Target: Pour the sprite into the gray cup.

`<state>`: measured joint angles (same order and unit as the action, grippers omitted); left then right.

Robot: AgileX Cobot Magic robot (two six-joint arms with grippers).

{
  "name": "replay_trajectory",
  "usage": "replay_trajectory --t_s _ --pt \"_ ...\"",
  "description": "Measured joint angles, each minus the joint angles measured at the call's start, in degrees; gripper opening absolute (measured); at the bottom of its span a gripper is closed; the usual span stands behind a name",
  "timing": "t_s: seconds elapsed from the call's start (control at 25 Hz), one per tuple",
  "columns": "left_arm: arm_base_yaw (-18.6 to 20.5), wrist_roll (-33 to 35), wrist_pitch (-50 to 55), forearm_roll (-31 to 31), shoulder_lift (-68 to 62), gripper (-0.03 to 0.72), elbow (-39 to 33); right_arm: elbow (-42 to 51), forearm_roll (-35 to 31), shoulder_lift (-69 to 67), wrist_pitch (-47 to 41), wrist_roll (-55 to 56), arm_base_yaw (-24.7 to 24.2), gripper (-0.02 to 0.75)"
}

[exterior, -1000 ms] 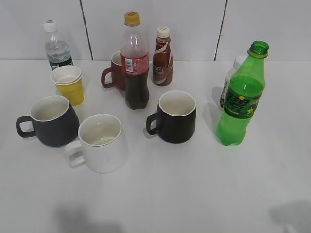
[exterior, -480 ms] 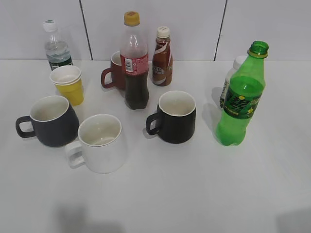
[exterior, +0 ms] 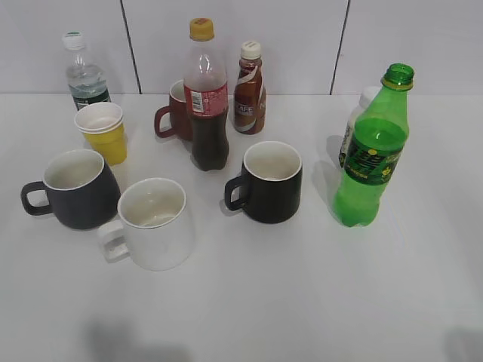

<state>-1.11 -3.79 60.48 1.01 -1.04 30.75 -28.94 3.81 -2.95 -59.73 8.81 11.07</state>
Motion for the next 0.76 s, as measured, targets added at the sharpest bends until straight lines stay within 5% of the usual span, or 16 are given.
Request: replay_trajectory --t_s 0.16,0.76 --pt "0.1 0.0 -0.1 0.0 1.4 0.230 0.0 0.0 -0.1 3.0 0.0 0.1 -6.0 0.510" --pt "0.1 0.0 -0.1 0.0 1.4 0.229 0.0 0.0 -0.5 3.5 0.1 0.1 -6.2 0.507"
